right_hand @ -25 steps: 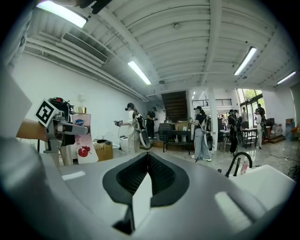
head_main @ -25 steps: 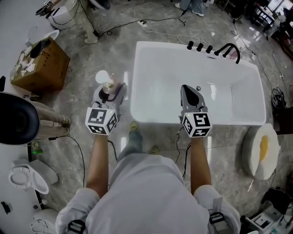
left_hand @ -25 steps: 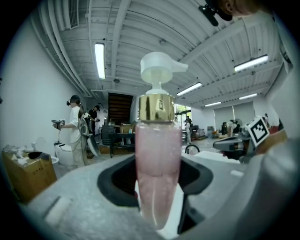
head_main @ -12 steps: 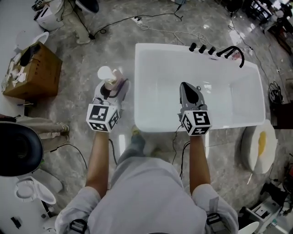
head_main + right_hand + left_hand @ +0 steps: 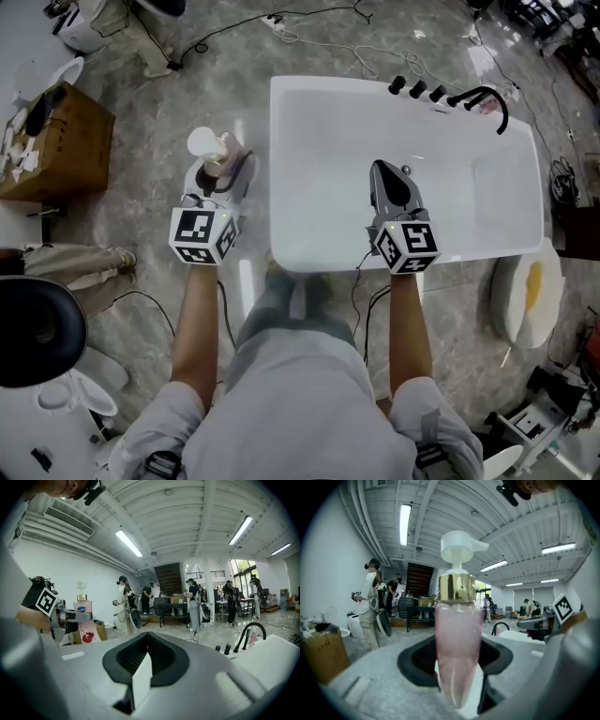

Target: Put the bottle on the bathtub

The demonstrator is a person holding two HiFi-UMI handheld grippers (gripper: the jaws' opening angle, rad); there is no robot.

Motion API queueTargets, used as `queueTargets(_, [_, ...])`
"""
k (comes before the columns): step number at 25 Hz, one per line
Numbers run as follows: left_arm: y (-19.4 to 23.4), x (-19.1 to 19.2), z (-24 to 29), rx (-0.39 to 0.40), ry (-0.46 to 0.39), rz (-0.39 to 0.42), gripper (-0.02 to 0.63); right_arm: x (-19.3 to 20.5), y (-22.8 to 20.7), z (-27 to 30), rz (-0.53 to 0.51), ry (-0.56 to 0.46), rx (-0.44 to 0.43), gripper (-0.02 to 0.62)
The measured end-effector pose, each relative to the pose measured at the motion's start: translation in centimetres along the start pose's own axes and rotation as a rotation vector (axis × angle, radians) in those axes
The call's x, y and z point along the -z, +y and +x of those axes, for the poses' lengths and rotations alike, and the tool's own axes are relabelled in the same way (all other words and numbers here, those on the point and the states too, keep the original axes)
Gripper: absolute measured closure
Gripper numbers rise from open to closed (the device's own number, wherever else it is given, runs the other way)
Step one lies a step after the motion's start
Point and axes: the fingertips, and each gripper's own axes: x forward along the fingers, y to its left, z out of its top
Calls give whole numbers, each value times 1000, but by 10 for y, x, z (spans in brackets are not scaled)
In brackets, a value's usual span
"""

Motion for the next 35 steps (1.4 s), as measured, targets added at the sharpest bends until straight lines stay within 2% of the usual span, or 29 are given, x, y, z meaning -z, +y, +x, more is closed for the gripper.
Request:
queueTargets(8, [-5,27,31,-66,27,1,391,27,-37,21,2,43,-39,592])
queueTargets(17, [-8,74,55,-116,60,-9,391,73,-53,39,4,93,-87,592])
queueTargets(25, [-10,120,64,-128,92,-12,391,117,-47,56,-24,145,-131,592])
queueTargets(35, [-10,190,86,-120,135,-17,391,180,-50,87,-4,197,-150,592])
